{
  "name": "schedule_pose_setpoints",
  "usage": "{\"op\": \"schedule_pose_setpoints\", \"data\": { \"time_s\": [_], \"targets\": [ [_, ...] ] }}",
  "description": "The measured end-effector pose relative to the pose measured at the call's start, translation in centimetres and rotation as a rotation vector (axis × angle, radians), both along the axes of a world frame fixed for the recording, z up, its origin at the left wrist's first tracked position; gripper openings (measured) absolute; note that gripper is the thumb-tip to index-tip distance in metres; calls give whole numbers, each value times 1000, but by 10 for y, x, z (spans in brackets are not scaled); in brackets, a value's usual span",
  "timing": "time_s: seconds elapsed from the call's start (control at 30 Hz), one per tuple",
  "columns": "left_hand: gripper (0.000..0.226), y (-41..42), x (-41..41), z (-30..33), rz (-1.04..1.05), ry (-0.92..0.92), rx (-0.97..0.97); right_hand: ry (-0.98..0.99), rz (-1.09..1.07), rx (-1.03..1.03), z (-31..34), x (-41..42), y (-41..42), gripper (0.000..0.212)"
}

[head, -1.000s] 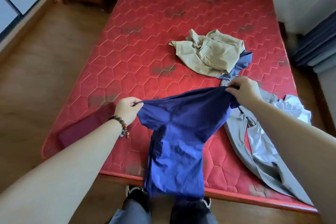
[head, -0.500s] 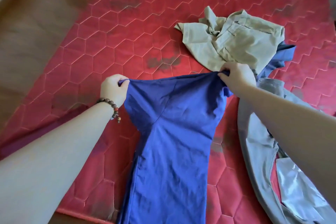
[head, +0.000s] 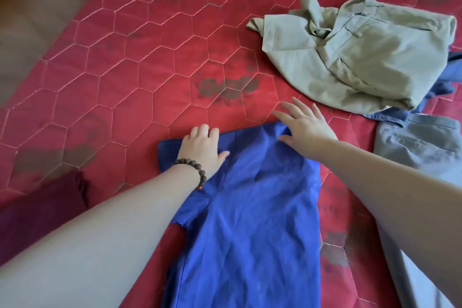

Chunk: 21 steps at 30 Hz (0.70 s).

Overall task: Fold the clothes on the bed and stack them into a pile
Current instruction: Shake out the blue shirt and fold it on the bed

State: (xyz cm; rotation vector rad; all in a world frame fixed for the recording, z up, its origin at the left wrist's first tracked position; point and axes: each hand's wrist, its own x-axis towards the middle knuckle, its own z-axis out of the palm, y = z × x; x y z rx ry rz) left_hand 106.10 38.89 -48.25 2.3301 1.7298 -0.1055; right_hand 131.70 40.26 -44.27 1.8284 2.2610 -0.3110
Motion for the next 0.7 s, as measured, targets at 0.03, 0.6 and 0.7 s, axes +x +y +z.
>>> {"op": "schedule_pose_setpoints", "data": {
  "time_s": [0.03, 0.6, 0.7],
  "targets": [
    [46, -1, 1, -5, -3, 32, 24, -28, 19, -35, -7, -5, 5, 72],
    [82, 82, 17, 39, 94, 45, 149, -130, -43, 244, 32, -33, 89, 76],
    [72, 41, 37, 22, -70, 12, 136, -59, 24, 268, 4, -50, 49, 58]
  ]
}}
